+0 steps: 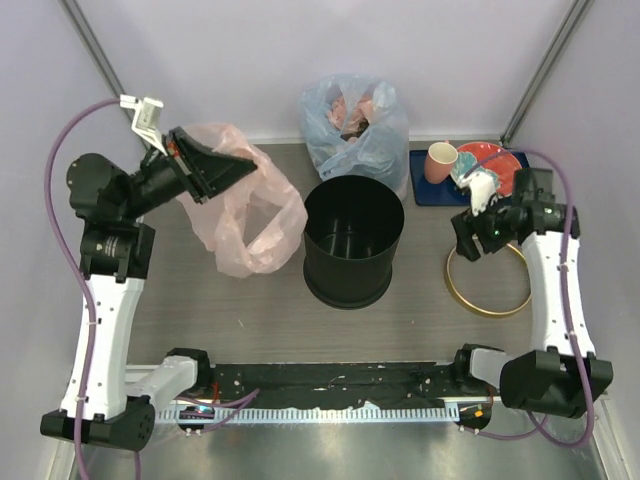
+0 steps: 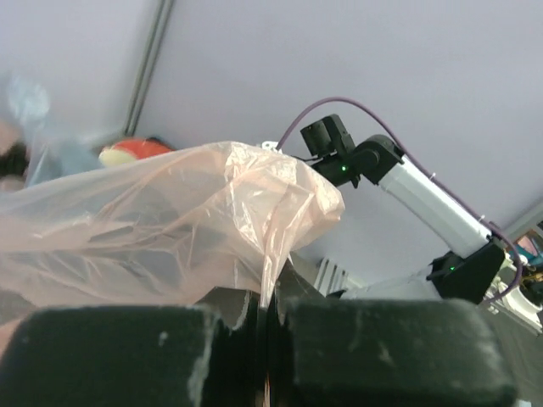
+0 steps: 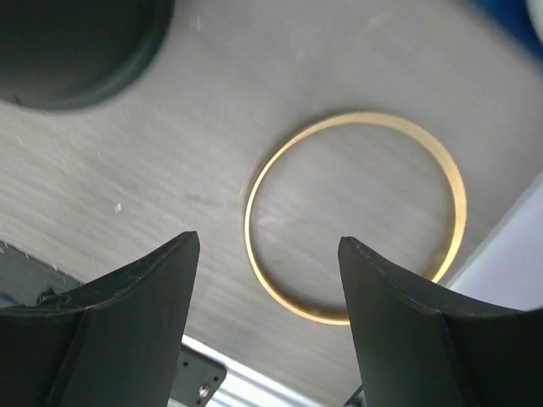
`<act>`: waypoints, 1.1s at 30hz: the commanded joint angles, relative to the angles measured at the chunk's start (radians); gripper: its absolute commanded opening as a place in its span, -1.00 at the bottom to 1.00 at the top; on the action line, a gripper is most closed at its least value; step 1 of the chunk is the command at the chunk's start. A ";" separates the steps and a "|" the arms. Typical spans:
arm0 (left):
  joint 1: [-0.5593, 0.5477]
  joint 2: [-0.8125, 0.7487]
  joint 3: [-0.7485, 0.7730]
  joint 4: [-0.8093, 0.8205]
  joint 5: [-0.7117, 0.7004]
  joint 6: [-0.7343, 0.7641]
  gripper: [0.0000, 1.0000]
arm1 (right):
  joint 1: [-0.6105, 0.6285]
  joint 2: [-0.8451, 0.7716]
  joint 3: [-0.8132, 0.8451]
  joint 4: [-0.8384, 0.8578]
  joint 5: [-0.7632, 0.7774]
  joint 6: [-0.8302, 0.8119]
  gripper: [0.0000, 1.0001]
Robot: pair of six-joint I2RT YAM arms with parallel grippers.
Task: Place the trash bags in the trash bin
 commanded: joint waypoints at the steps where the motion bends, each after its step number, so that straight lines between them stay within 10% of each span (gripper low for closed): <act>1: 0.003 0.080 0.096 0.512 0.093 -0.383 -1.00 | -0.002 -0.037 0.254 -0.116 -0.189 0.049 0.46; 4: -0.016 0.140 0.178 0.701 0.092 -0.547 -0.99 | -0.002 0.006 0.425 -0.168 -0.282 0.114 0.46; 11: -0.245 0.303 0.426 0.653 0.061 -0.411 -1.00 | 0.009 0.086 0.681 -0.160 -0.564 0.288 0.48; 22: -0.612 0.586 0.739 0.569 0.198 -0.282 -1.00 | 0.010 0.103 0.691 0.077 -0.471 0.548 0.48; 33: -0.514 0.464 0.307 0.943 0.302 -0.466 -1.00 | -0.011 0.057 0.603 0.225 -0.721 0.704 0.50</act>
